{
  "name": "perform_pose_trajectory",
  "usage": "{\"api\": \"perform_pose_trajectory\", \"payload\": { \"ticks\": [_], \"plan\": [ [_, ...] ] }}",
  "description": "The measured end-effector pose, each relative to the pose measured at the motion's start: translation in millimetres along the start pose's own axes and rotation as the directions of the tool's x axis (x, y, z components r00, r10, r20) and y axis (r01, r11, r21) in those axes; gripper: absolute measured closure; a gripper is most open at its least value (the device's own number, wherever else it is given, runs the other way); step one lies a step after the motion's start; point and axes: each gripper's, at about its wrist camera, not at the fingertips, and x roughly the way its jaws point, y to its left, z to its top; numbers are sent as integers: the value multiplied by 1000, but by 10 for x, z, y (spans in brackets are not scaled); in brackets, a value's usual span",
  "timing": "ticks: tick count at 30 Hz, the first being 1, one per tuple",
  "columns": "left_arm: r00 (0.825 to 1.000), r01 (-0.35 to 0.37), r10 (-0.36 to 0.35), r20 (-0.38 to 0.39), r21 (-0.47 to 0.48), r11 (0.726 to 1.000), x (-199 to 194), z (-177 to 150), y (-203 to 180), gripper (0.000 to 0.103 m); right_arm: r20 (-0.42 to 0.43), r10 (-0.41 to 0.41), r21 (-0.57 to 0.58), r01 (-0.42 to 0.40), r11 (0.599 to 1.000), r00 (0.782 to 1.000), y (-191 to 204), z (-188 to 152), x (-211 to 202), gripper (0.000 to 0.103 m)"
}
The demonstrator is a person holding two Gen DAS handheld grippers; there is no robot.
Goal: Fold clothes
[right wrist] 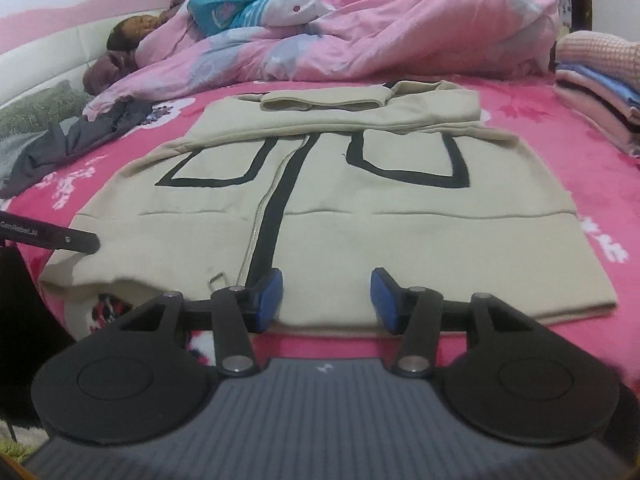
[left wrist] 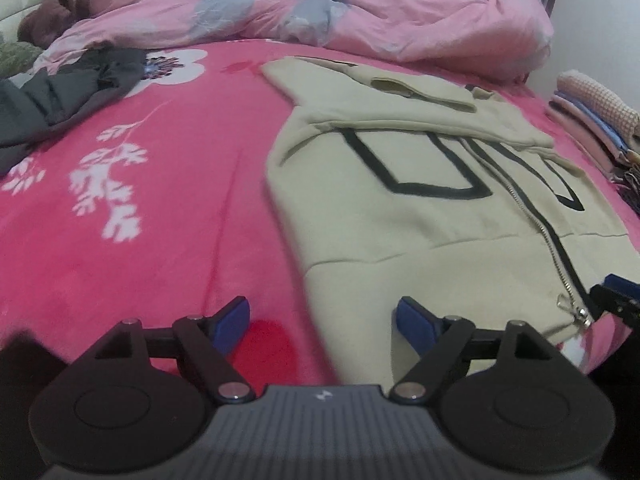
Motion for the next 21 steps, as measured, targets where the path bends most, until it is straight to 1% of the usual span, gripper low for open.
{"api": "perform_pose_trajectory", "payload": {
  "ticks": [1,3,4,6,8,11,14,17,19,21],
  "plan": [
    [1000,2,-2,3,-8,1000,-21,-22,32,21,-3,0,3,0,1000,1000,-8,2,-18,54],
    [1000,6,-6,17,-4,1000,-94,-76,69,31,-11,-4,4,4,1000,1000,-6,22,-23,54],
    [1000,10,-10,23,-4,1000,-131,-100,86,34,-10,-5,4,5,1000,1000,8,37,-30,54],
    [998,65,-64,25,-46,997,-189,-138,166,45,-3,2,5,-2,1000,1000,43,72,-52,53],
    [990,138,-135,29,-115,984,-222,-158,272,46,14,22,3,-22,1000,1000,94,119,-82,53],
    [979,204,-201,34,-195,959,-198,-146,377,46,40,45,-5,-45,999,998,195,196,-96,53],
    [976,220,-217,37,-203,954,-199,-133,380,47,58,65,-12,-65,998,996,297,247,-114,53],
    [973,230,-227,35,-197,953,-222,-136,351,50,88,92,-21,-91,996,992,391,273,-180,53],
    [974,226,-224,30,-191,955,-242,-135,331,54,98,111,-24,-109,994,989,423,275,-211,53],
    [979,205,-206,14,-179,962,-231,-123,282,61,96,137,-18,-136,991,986,443,275,-205,52]
  ]
}}
